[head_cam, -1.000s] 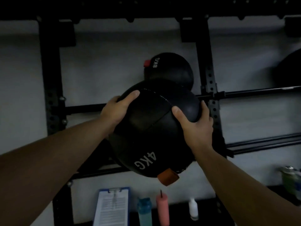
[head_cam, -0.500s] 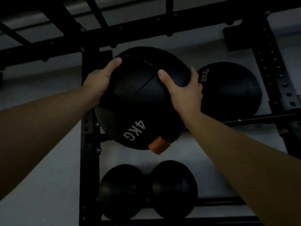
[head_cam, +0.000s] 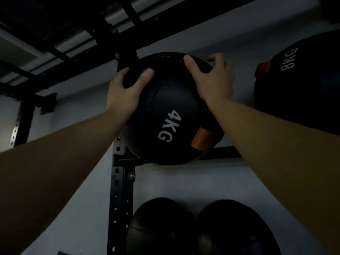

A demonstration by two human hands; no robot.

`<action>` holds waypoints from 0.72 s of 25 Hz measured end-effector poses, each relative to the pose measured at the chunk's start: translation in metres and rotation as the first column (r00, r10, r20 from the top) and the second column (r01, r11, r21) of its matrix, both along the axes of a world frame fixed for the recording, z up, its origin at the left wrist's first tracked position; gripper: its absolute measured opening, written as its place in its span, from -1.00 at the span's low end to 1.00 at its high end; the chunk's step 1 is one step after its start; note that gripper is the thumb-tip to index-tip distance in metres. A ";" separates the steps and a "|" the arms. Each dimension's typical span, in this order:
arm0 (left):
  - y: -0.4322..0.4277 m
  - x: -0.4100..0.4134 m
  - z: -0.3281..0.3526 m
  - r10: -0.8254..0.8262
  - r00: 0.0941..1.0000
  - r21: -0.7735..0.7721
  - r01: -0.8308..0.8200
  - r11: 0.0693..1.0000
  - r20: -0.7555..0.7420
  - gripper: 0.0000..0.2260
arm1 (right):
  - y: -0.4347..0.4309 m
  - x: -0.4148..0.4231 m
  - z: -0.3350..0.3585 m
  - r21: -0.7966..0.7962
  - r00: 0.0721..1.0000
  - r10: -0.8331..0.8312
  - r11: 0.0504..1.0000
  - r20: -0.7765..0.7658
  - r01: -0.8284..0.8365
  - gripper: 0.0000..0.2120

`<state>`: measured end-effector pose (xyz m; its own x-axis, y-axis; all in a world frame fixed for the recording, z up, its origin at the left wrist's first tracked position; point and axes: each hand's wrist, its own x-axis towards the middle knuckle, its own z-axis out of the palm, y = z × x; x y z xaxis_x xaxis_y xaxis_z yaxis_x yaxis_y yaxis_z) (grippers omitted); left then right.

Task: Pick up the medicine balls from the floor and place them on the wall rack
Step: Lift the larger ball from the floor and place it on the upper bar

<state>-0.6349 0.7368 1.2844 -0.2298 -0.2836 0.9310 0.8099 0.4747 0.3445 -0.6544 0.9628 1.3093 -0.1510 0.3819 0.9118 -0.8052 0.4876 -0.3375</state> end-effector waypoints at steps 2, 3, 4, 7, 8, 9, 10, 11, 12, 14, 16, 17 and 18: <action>0.008 0.004 -0.022 0.274 0.953 -0.246 -0.297 0.923 -0.126 0.24 | 0.007 -0.006 0.007 0.050 1.000 0.001 0.999 -0.031 0.000 -0.26; 0.013 0.005 -0.037 0.405 0.892 -0.333 -0.451 0.828 -0.201 0.31 | 0.009 -0.008 0.011 0.082 0.999 -0.032 0.996 -0.035 0.035 -0.29; 0.016 0.005 -0.051 0.494 0.827 -0.396 -0.562 0.726 -0.268 0.36 | 0.009 -0.008 0.015 0.115 0.996 -0.088 0.989 -0.033 0.091 -0.30; 0.017 0.000 -0.067 0.582 0.756 -0.477 -0.647 0.595 -0.299 0.42 | 0.002 -0.007 0.031 0.201 0.966 -0.258 0.946 0.001 0.253 -0.28; 0.016 -0.001 -0.061 0.585 0.769 -0.496 -0.625 0.603 -0.258 0.40 | -0.001 -0.007 0.033 0.215 0.957 -0.290 0.936 0.024 0.278 -0.26; 0.014 -0.001 -0.051 0.578 0.786 -0.518 -0.596 0.614 -0.218 0.39 | -0.002 -0.009 0.032 0.223 0.951 -0.307 0.930 0.043 0.291 -0.26; 0.013 -0.002 -0.041 0.573 0.798 -0.542 -0.571 0.617 -0.188 0.39 | -0.002 -0.012 0.025 0.235 0.950 -0.309 0.927 0.039 0.292 -0.28; 0.012 -0.005 -0.031 0.574 0.802 -0.561 -0.556 0.613 -0.166 0.38 | -0.002 -0.018 0.012 0.255 0.955 -0.295 0.924 0.003 0.285 -0.31; 0.012 -0.008 -0.021 0.580 0.802 -0.574 -0.543 0.613 -0.139 0.37 | -0.002 -0.025 -0.006 0.293 0.960 -0.274 0.915 -0.054 0.277 -0.33; 0.018 -0.019 -0.009 0.602 0.796 -0.555 -0.530 0.641 -0.065 0.26 | -0.001 -0.042 -0.045 0.427 0.958 -0.261 0.858 -0.118 0.286 -0.30; 0.027 -0.041 -0.006 0.618 0.785 -0.496 -0.518 0.697 0.049 0.00 | 0.002 -0.065 -0.068 0.534 0.954 -0.297 0.800 -0.045 0.274 -0.26; 0.031 -0.054 -0.007 0.604 0.789 -0.479 -0.491 0.728 0.109 -0.12 | 0.004 -0.077 -0.072 0.554 0.949 -0.314 0.791 0.007 0.258 -0.25; 0.035 -0.069 -0.012 0.579 0.801 -0.481 -0.450 0.752 0.155 -0.18 | 0.004 -0.088 -0.072 0.563 0.942 -0.332 0.789 0.053 0.247 -0.24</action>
<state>-0.7035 0.7716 1.2726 -0.4244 -0.0525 0.9039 0.2987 0.9343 0.1945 -0.7422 0.9672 1.2369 -0.2563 -0.1197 0.9592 -0.5607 0.8267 -0.0466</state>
